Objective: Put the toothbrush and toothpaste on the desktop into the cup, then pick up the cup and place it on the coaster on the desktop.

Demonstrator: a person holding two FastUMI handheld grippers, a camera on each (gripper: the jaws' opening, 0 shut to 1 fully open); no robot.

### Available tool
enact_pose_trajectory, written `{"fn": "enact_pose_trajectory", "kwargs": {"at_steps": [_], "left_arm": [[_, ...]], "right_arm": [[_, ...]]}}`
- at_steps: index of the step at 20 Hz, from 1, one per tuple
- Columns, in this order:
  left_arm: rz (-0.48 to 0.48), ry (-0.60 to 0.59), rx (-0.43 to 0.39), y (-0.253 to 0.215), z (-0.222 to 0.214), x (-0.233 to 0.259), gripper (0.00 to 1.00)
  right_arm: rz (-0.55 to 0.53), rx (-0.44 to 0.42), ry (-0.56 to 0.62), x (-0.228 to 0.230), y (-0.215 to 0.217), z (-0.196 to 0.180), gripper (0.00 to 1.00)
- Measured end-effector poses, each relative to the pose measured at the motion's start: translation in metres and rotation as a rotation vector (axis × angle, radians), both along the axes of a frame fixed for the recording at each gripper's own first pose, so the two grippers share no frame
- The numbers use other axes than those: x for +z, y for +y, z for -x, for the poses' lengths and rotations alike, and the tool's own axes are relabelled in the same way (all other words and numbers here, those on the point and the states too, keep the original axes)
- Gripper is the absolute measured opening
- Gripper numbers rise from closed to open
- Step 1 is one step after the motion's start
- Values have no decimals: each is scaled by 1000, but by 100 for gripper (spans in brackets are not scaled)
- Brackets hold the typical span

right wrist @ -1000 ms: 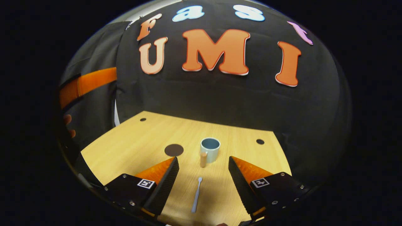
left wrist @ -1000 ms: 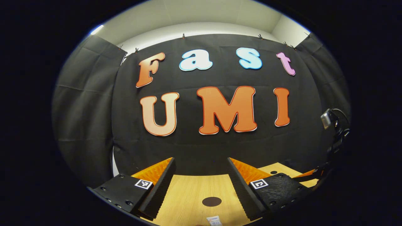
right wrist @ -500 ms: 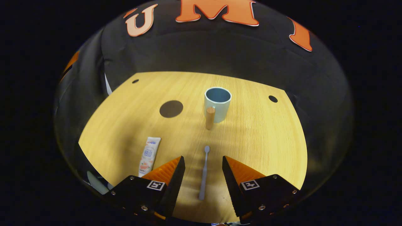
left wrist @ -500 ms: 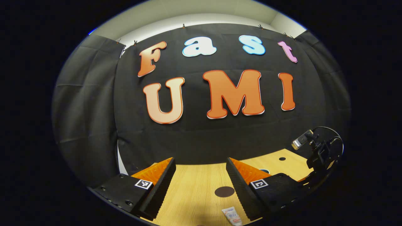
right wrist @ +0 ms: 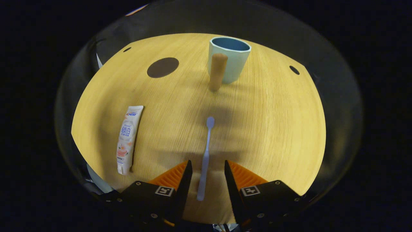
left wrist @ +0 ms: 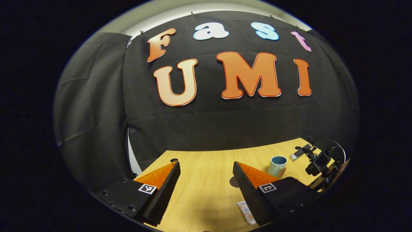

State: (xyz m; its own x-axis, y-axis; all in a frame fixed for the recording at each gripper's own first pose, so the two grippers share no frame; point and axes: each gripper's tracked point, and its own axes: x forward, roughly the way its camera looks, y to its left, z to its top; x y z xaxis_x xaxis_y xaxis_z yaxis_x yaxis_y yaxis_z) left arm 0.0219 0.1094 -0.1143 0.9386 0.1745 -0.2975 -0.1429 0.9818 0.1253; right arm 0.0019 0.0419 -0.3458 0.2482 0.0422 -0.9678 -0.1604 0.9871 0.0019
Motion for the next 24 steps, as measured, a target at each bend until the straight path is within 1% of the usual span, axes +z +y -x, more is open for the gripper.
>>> {"fn": "enact_pose_trajectory", "kwargs": {"at_steps": [2,3,4,5,6,7,8,10,12,16,20,24], "left_arm": [[2,23,4,-1,2,-7,99],[1,36,5,-2,2,-9,99],[-1,48,6,-2,2,-12,99],[-4,60,2,-4,2,-16,99],[-9,77,-3,-7,3,-20,99],[-17,97,-6,-9,3,-25,99],[-20,117,-10,-10,3,-29,99],[-10,163,-27,-18,2,-39,99],[10,217,-47,-25,2,-54,99],[66,375,-109,-44,-1,-97,99],[148,521,-175,-74,5,-125,99],[237,673,-216,-100,10,-172,99]], "right_arm": [[1,-2,30,-9,-1,0,52],[7,4,45,-11,-3,0,50],[12,2,64,-14,-4,1,43],[10,-5,85,-15,-4,3,43],[-4,-22,123,-19,-1,7,36],[-9,-43,153,-20,1,10,32],[-30,-60,155,-23,4,6,20],[-65,-91,160,-19,8,4,14],[-103,-101,173,-19,13,6,8],[-134,-99,113,-5,10,1,7],[-189,-104,44,20,11,-3,7],[-247,-118,-11,45,12,-5,7]]}}
